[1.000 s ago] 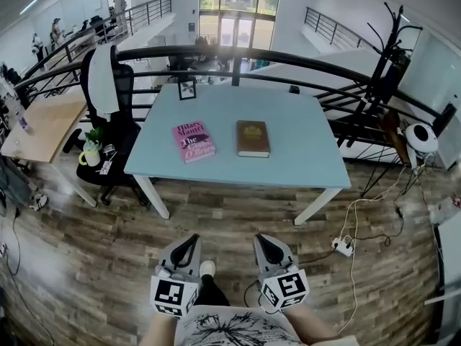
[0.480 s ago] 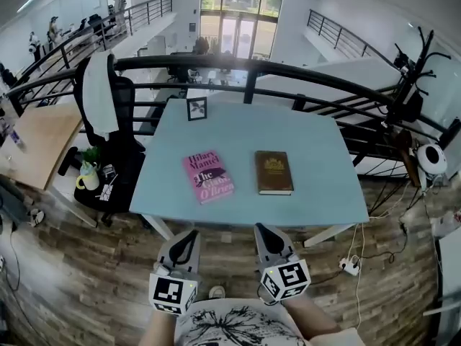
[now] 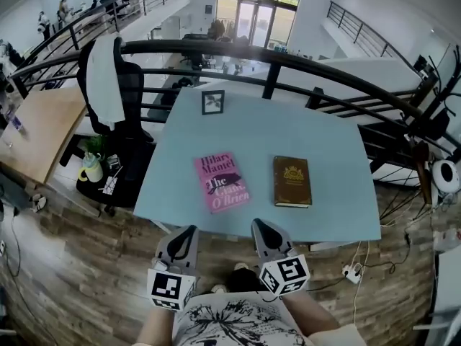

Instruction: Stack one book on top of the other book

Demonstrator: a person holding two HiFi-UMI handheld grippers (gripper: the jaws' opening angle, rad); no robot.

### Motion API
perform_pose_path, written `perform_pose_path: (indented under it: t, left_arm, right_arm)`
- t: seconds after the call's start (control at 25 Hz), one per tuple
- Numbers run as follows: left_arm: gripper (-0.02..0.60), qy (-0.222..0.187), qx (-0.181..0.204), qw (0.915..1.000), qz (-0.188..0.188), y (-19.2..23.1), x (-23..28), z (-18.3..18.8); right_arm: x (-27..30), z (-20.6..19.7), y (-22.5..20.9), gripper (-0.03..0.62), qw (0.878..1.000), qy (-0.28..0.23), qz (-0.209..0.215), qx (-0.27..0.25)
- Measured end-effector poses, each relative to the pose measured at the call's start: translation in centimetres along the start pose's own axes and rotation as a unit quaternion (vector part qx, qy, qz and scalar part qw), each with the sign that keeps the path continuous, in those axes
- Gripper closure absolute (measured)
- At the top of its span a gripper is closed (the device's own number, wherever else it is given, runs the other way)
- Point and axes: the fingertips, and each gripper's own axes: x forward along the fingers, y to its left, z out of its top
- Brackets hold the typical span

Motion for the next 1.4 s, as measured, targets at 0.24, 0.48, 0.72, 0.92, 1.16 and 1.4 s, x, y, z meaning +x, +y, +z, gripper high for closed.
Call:
perform_pose_path:
  t: [0.24,0.48,0.72,0.92,1.16,1.4]
  left_arm:
    - [0.569,0.019,-0.013,0.9993,0.029,1.8,4.1,0.2]
    - [0.569,0.026,-0.023,0.9962,0.079,3.6,8.9,0.8]
    - [0.569,0.032,-0.032,0.9919,0.119,4.5,13.0,-0.4]
    - [0.569,0.036,-0.049,0.9896,0.130,5.6,16.0,-1.1]
    - [0.569,0.042,-0.066,0.9907,0.111,7.9,19.4,-2.5]
    - [0.569,0.051,-0.080,0.9900,0.105,10.9,21.4,-4.0]
  right_arm:
    - [5.2,0.7,-2.6,0.602,0.999,0.011,0.034,-0.004]
    - [10.5,0.2,-6.6,0.600,0.996,0.048,0.076,-0.002]
    - [15.1,-2.1,-10.2,0.600,0.989,0.091,0.118,0.018]
    - [18.5,-4.7,-12.5,0.600,0.981,0.139,0.134,0.022]
    - [22.0,-9.2,-13.4,0.599,0.959,0.233,0.160,0.025]
    - [25.3,-15.1,-13.0,0.410,0.922,0.335,0.188,0.046]
